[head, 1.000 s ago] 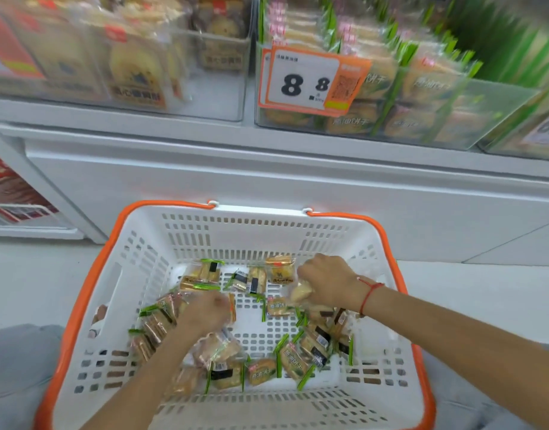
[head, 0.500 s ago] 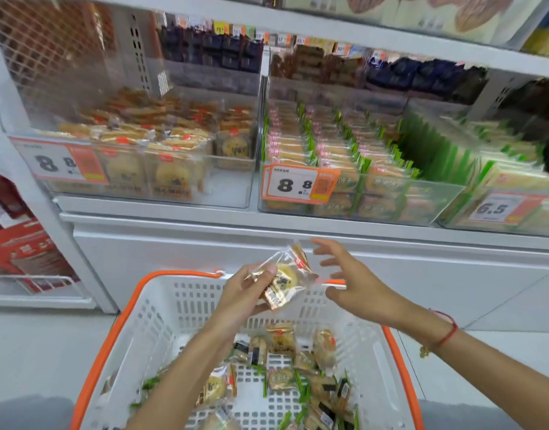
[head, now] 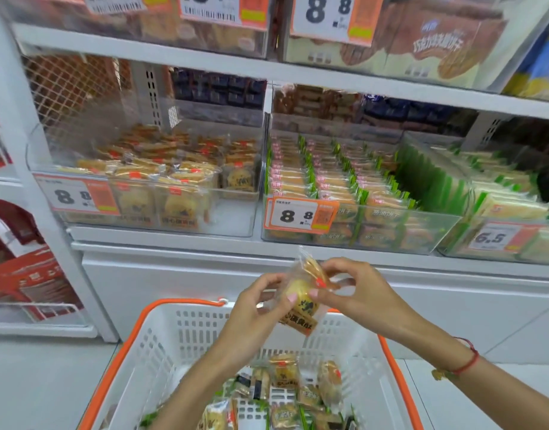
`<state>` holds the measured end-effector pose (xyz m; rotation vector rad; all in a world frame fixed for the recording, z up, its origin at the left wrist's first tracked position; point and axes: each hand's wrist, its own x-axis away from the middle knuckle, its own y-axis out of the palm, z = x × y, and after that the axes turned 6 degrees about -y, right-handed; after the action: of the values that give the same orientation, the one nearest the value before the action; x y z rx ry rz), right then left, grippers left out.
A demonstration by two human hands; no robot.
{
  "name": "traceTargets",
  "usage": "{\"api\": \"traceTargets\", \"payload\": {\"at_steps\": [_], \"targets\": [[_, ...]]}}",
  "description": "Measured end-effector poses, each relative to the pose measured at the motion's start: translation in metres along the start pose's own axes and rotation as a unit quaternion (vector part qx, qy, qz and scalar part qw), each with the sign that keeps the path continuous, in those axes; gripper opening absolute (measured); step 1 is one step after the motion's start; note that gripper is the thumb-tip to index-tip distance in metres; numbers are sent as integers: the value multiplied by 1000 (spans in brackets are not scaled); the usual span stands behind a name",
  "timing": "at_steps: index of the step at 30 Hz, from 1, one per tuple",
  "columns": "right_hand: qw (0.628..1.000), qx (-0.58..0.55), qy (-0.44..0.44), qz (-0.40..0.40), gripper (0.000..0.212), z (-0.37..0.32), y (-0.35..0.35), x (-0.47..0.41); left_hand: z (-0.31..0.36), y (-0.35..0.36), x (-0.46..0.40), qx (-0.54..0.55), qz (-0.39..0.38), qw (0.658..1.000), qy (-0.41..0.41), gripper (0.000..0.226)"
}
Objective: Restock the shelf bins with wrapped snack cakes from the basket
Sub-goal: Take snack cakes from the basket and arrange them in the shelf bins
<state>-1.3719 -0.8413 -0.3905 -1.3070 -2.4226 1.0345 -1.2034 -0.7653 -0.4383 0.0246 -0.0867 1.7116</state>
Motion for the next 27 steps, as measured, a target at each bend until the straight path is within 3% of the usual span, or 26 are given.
{"api": "traceTargets", "payload": {"at_steps": [4,8,9,11,13,17,22,27], "targets": [[996,6,-85,4,26,-32,-6,-20,28,-29,-5,-8,17,997,72,33],[954,133,-247,104,23,-69,-7,-49,65,-76,-24,22,176,970,164,24],[933,168,-286,137,23,-79,-7,-60,74,-95,-34,-17,228,954,197,22],[895,216,-341,191,23,-97,-8,-79,85,-132,-58,-194,303,903,235,16],[867,263,-361,223,25,-112,-6,-101,91,-160,-82,-383,303,843,225,23],[842,359,-341,212,24,-129,1,-150,95,-180,-109,-569,218,779,149,37],[882,410,-204,113,25,-151,13,-194,93,-185,-114,-599,211,768,86,43],[853,509,-112,18,13,-174,26,-210,92,-185,-118,-598,198,773,69,41]]}}
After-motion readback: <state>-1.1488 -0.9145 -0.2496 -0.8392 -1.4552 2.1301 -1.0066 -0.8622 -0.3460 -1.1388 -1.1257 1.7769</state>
